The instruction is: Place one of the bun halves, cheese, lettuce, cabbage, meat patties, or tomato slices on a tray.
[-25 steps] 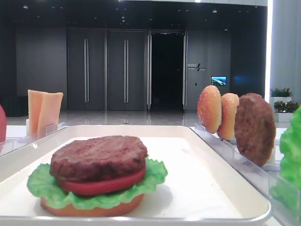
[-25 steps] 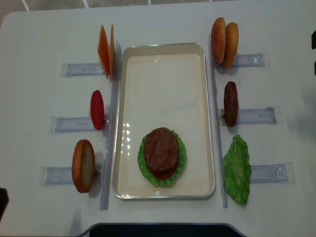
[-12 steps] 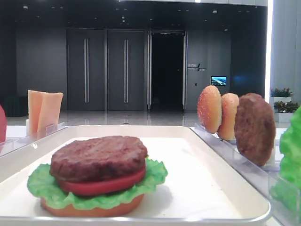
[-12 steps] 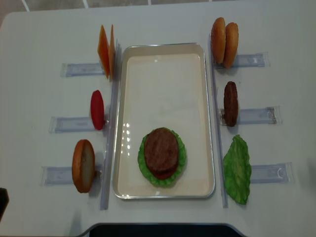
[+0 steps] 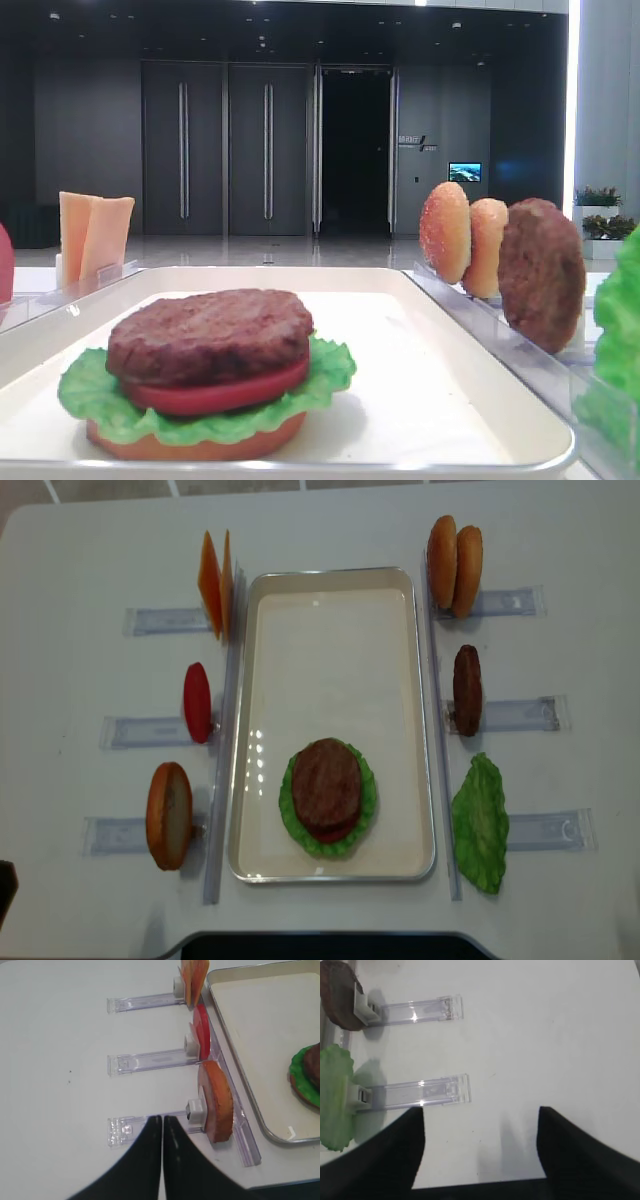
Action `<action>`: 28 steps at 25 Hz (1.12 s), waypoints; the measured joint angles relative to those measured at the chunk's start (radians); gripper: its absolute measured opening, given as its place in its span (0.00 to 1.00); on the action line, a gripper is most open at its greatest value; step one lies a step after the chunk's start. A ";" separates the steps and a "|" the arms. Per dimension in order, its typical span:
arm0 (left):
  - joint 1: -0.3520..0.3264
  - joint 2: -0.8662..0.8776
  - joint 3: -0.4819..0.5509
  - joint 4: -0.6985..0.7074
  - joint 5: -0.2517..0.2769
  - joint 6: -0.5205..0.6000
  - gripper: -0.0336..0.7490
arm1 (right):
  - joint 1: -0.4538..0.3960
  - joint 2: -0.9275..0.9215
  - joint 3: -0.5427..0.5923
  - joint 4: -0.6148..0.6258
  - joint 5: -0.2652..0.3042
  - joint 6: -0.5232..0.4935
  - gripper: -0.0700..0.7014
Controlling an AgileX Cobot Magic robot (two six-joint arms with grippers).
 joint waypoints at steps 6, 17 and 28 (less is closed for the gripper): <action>0.000 0.000 0.000 0.000 0.000 0.000 0.04 | 0.000 -0.138 0.079 0.000 -0.065 -0.028 0.72; 0.000 0.000 0.000 0.000 0.000 0.000 0.04 | 0.008 -0.275 0.100 0.002 -0.095 -0.067 0.70; 0.000 0.000 0.000 0.000 0.000 0.000 0.04 | 0.010 -0.344 0.118 0.020 -0.084 -0.079 0.65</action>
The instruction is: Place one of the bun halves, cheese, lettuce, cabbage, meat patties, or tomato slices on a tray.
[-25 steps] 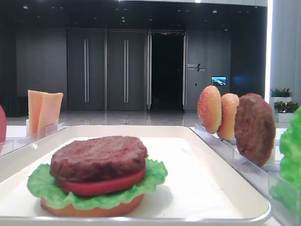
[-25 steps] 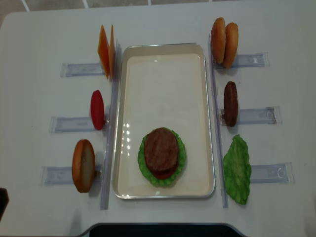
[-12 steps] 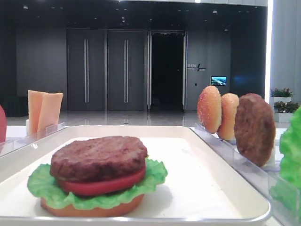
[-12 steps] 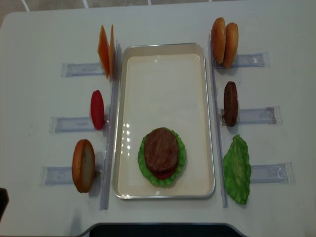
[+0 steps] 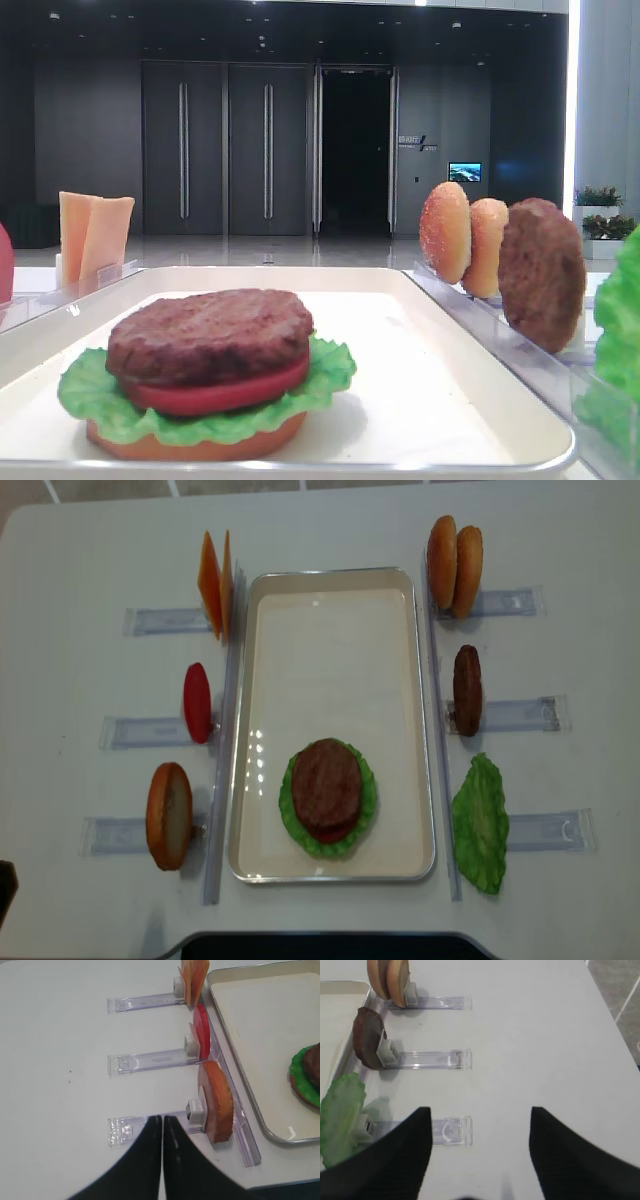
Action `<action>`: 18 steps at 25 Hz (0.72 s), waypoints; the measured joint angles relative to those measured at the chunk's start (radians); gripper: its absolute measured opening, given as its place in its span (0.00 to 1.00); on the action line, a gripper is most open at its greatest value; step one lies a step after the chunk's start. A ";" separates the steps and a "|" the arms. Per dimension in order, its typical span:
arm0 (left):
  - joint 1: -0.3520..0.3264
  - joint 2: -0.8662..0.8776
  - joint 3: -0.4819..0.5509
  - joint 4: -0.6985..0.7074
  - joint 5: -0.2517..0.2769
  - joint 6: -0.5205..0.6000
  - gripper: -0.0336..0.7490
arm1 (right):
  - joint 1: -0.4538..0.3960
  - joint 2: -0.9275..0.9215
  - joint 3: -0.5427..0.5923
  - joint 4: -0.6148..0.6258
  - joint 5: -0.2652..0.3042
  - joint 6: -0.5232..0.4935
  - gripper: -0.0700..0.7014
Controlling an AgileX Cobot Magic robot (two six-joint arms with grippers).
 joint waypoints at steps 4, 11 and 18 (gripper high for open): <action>0.000 0.000 0.000 0.000 0.000 0.000 0.04 | 0.000 0.000 0.001 0.011 0.000 0.000 0.65; 0.000 0.000 0.000 0.000 0.000 0.000 0.04 | 0.000 0.000 0.001 0.013 0.000 0.008 0.65; 0.000 0.000 0.000 0.000 0.000 0.000 0.04 | 0.000 0.000 0.001 0.013 0.000 0.009 0.65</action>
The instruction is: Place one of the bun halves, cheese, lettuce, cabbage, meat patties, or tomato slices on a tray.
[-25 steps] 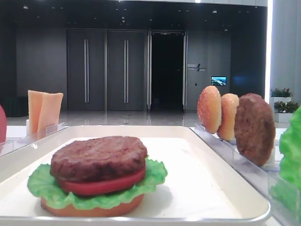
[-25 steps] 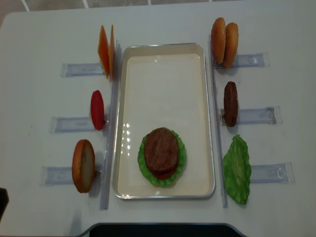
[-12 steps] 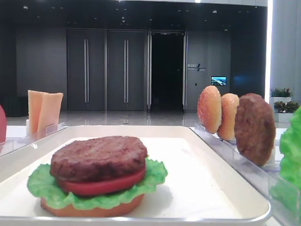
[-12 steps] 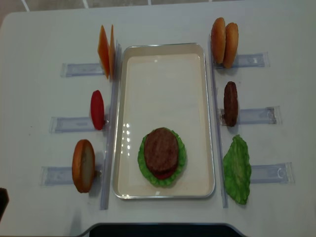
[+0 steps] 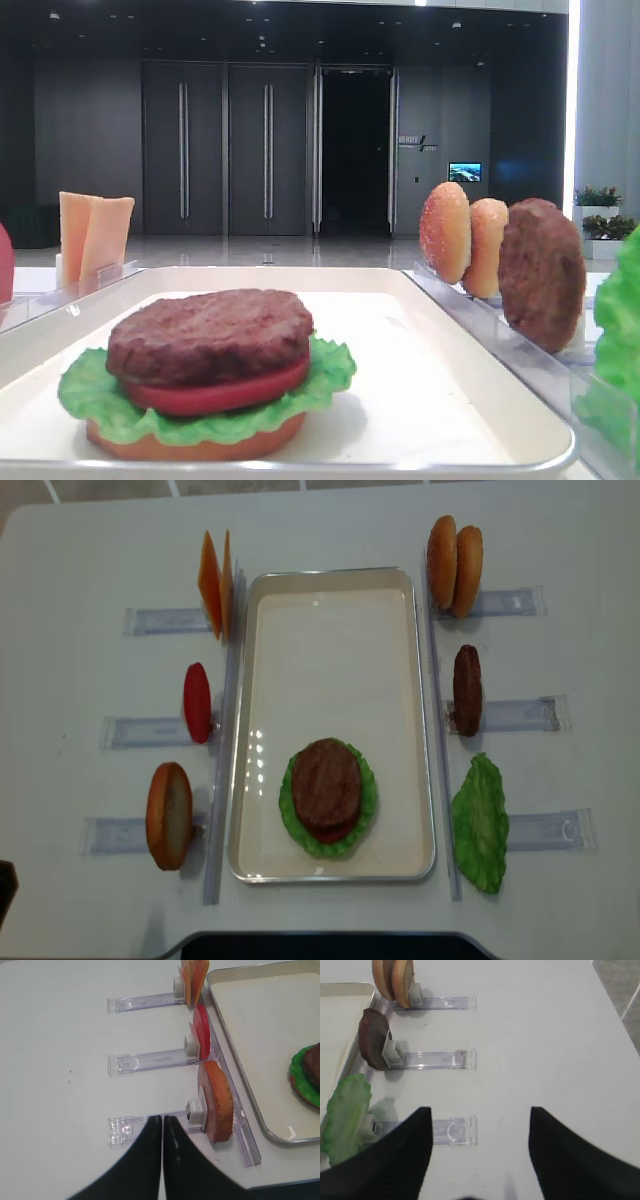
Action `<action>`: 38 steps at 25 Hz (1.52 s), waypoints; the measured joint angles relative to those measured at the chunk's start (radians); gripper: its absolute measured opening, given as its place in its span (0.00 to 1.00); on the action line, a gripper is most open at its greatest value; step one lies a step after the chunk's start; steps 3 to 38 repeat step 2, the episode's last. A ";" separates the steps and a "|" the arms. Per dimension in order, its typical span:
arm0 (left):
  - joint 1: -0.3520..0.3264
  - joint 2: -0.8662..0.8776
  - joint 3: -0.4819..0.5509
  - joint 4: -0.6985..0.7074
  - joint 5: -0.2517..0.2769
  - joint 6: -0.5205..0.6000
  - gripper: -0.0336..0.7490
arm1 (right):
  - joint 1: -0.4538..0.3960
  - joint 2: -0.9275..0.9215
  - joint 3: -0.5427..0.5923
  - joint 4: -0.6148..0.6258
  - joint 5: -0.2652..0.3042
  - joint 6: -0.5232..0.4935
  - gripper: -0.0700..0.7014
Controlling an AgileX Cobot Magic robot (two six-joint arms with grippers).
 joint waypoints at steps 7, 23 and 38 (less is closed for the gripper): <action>0.000 0.000 0.000 0.000 0.000 0.000 0.04 | 0.000 0.000 0.000 0.000 0.000 0.000 0.65; 0.000 0.000 0.000 0.000 0.000 0.000 0.04 | 0.000 0.000 0.000 0.000 0.000 0.000 0.65; 0.000 0.000 0.000 0.000 0.000 0.000 0.04 | 0.000 0.000 0.000 0.000 0.000 0.000 0.65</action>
